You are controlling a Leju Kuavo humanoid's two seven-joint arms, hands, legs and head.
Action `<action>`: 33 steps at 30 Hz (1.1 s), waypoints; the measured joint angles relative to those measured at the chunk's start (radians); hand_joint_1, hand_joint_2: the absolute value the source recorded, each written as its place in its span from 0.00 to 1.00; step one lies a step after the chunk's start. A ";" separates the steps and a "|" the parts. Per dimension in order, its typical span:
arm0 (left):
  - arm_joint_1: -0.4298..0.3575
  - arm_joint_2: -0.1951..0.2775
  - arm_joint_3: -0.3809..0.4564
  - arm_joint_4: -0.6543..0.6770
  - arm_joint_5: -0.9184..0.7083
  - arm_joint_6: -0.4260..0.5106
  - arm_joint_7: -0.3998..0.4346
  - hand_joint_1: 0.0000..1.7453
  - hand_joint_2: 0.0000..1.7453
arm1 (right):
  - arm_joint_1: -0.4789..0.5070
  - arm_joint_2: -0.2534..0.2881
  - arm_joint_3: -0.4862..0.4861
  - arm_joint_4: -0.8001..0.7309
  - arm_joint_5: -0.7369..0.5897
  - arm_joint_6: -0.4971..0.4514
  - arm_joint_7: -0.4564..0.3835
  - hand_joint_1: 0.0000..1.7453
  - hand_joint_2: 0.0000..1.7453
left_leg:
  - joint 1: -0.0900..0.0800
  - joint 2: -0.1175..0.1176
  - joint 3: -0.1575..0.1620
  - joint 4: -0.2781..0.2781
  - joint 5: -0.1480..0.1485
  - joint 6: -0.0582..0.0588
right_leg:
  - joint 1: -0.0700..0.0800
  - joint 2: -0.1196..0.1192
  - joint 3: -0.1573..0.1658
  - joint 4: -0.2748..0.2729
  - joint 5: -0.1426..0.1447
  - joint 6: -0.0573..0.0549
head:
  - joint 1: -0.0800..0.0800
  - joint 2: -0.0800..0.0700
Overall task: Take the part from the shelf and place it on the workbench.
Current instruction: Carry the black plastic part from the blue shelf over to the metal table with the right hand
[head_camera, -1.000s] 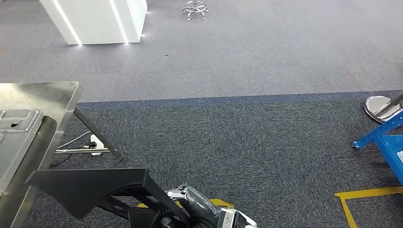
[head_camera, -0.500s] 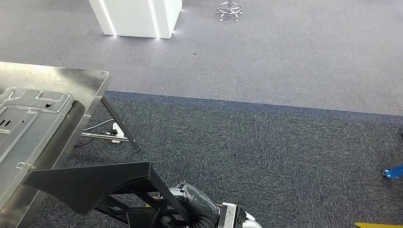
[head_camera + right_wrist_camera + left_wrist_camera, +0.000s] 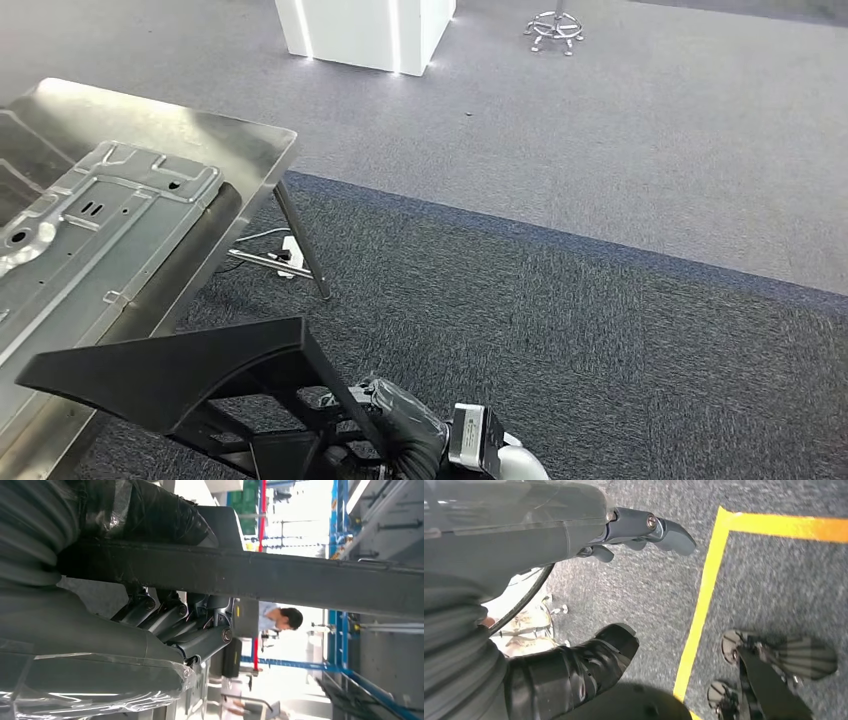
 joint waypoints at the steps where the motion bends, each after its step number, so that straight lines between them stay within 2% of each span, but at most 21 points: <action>1: 0.001 0.002 0.000 0.000 -0.002 -0.002 -0.001 0.00 1.00 | -0.002 0.000 0.001 0.000 -0.001 0.000 0.000 0.95 1.00 | 0.002 -0.010 0.003 -0.005 0.002 0.006 | -0.002 0.014 -0.003 0.012 -0.011 0.004 | 0.000 0.000; 3: 0.000 0.005 0.000 0.000 -0.006 -0.004 -0.004 0.00 1.00 | -0.004 -0.001 0.001 0.000 -0.003 -0.001 -0.002 0.95 1.00 | 0.006 -0.031 0.009 -0.014 0.007 0.018 | -0.006 0.065 -0.040 0.094 -0.059 0.009 | 0.001 0.000; 5: -0.002 0.005 -0.001 0.000 -0.012 -0.005 -0.006 0.00 1.00 | -0.002 -0.004 0.001 0.001 -0.005 -0.004 -0.002 0.95 1.00 | 0.004 -0.053 0.009 -0.013 0.006 0.025 | -0.006 0.097 -0.111 0.224 -0.112 0.008 | 0.001 0.000; 6: -0.003 0.005 -0.003 0.000 -0.016 -0.006 -0.006 0.00 1.00 | -0.002 -0.005 0.001 0.001 -0.005 -0.007 -0.002 0.95 1.00 | 0.003 -0.066 0.009 -0.012 0.005 0.025 | -0.006 0.102 -0.137 0.265 -0.117 0.007 | 0.001 0.000; 7: -0.002 0.005 -0.004 0.000 -0.020 -0.006 -0.007 0.00 1.00 | -0.002 -0.006 0.001 0.002 -0.004 -0.010 -0.002 0.95 1.00 | 0.002 -0.079 0.010 -0.009 0.004 0.025 | -0.006 0.104 -0.147 0.270 -0.101 0.005 | 0.001 0.000; 8: -0.002 0.005 -0.006 0.000 -0.023 -0.006 -0.007 0.00 1.00 | -0.003 -0.005 0.001 0.002 -0.004 -0.012 -0.002 0.95 1.00 | 0.002 -0.093 0.010 -0.005 0.002 0.024 | -0.006 0.108 -0.139 0.237 -0.067 0.003 | 0.001 0.000; 10: -0.002 0.005 -0.010 0.000 -0.027 -0.006 -0.007 0.00 1.00 | -0.006 -0.005 0.001 0.002 -0.003 -0.015 -0.002 0.95 1.00 | 0.002 -0.118 0.010 0.003 -0.003 0.020 | -0.007 0.137 -0.092 0.112 0.009 -0.004 | 0.001 0.000; 11: -0.003 0.004 -0.012 0.000 -0.029 -0.006 -0.007 0.00 1.00 | -0.008 -0.005 0.001 0.001 -0.002 -0.016 -0.002 0.95 1.00 | 0.001 -0.128 0.008 0.007 -0.005 0.016 | -0.007 0.152 -0.072 0.062 0.030 -0.005 | 0.001 0.000; 13: -0.002 0.003 -0.019 0.000 -0.037 -0.006 -0.007 0.00 1.00 | -0.009 -0.003 0.001 0.000 0.001 -0.020 -0.002 0.95 1.00 | 0.003 -0.144 0.003 0.010 -0.005 0.007 | -0.005 0.167 -0.058 0.024 0.037 -0.006 | 0.001 0.000; 15: 0.001 0.004 -0.024 0.000 -0.044 -0.005 -0.007 0.00 1.00 | -0.013 0.002 0.001 -0.002 0.004 -0.027 -0.002 0.95 1.00 | 0.007 -0.155 0.001 0.009 -0.005 -0.006 | -0.004 0.150 -0.052 0.015 0.042 -0.014 | 0.001 0.000; 17: 0.002 0.004 -0.026 0.000 -0.050 -0.003 -0.005 0.00 1.00 | -0.016 0.008 0.001 -0.006 0.004 -0.031 -0.001 0.95 1.00 | 0.006 -0.125 -0.014 0.041 -0.026 -0.016 | -0.007 0.129 -0.040 0.001 0.047 -0.026 | 0.000 0.000; 19: 0.000 0.003 -0.028 0.000 -0.054 -0.002 -0.004 0.00 1.00 | -0.018 0.011 0.001 -0.010 0.004 -0.031 0.000 0.95 1.00 | 0.007 -0.073 -0.065 0.148 -0.080 -0.024 | -0.006 0.104 -0.034 -0.006 0.047 -0.034 | -0.002 0.000; 20: -0.001 0.003 -0.029 0.000 -0.055 -0.002 -0.004 0.00 1.00 | -0.018 0.012 0.001 -0.012 0.004 -0.031 0.000 0.95 1.00 | 0.010 -0.059 -0.099 0.212 -0.108 -0.028 | -0.004 0.091 -0.033 -0.006 0.046 -0.035 | -0.002 0.000; 22: -0.001 0.003 -0.031 0.000 -0.057 -0.002 -0.004 0.00 1.00 | -0.018 0.012 0.001 -0.012 0.004 -0.032 0.001 0.95 1.00 | 0.015 -0.047 -0.134 0.275 -0.118 -0.034 | -0.002 0.066 -0.032 -0.005 0.043 -0.035 | -0.002 0.000; 23: 0.000 0.003 -0.032 0.000 -0.058 -0.002 -0.004 0.00 1.00 | -0.018 0.012 0.001 -0.012 0.004 -0.032 0.002 0.95 1.00 | 0.016 -0.043 -0.122 0.251 -0.096 -0.035 | -0.002 0.055 -0.031 -0.005 0.041 -0.033 | -0.002 0.000; 25: 0.001 0.003 -0.034 0.000 -0.063 -0.002 -0.004 0.00 1.00 | -0.018 0.012 0.001 -0.013 0.003 -0.033 0.002 0.95 1.00 | 0.016 -0.015 -0.054 0.118 -0.033 -0.033 | -0.001 0.035 -0.024 -0.005 0.035 -0.029 | -0.002 0.000; 27: -0.003 0.003 -0.038 0.000 -0.068 -0.003 -0.004 0.00 1.00 | -0.019 0.013 0.001 -0.014 0.003 -0.033 0.002 0.95 1.00 | 0.010 0.010 -0.001 0.015 -0.001 -0.021 | 0.004 0.019 -0.019 -0.005 0.030 -0.020 | -0.001 0.000; 28: -0.005 0.003 -0.042 0.000 -0.069 -0.003 -0.004 0.00 1.00 | -0.019 0.014 0.001 -0.016 0.003 -0.033 0.002 0.95 1.00 | 0.006 0.012 0.005 0.000 -0.001 -0.015 | 0.006 0.012 -0.017 -0.006 0.028 -0.015 | -0.001 0.000; 30: -0.006 0.003 -0.047 0.000 -0.072 -0.003 -0.005 0.00 1.00 | -0.020 0.015 0.001 -0.018 0.003 -0.033 0.002 0.95 1.00 | 0.006 -0.007 0.004 -0.004 0.002 -0.003 | 0.006 -0.001 -0.014 -0.008 0.025 -0.004 | -0.001 0.000; 31: -0.006 0.003 -0.049 0.000 -0.074 -0.003 -0.005 0.00 1.00 | -0.021 0.015 0.001 -0.019 0.003 -0.033 0.003 0.95 1.00 | 0.007 -0.017 0.007 -0.008 0.005 0.003 | 0.004 0.006 -0.014 -0.002 0.019 0.001 | -0.001 0.000; 33: -0.008 0.003 -0.050 0.000 -0.075 -0.003 -0.004 0.00 1.00 | -0.022 0.016 0.001 -0.022 0.003 -0.033 0.003 0.95 1.00 | 0.012 -0.035 0.013 -0.017 0.010 0.016 | 0.000 0.048 -0.038 0.061 -0.023 0.007 | 0.000 0.000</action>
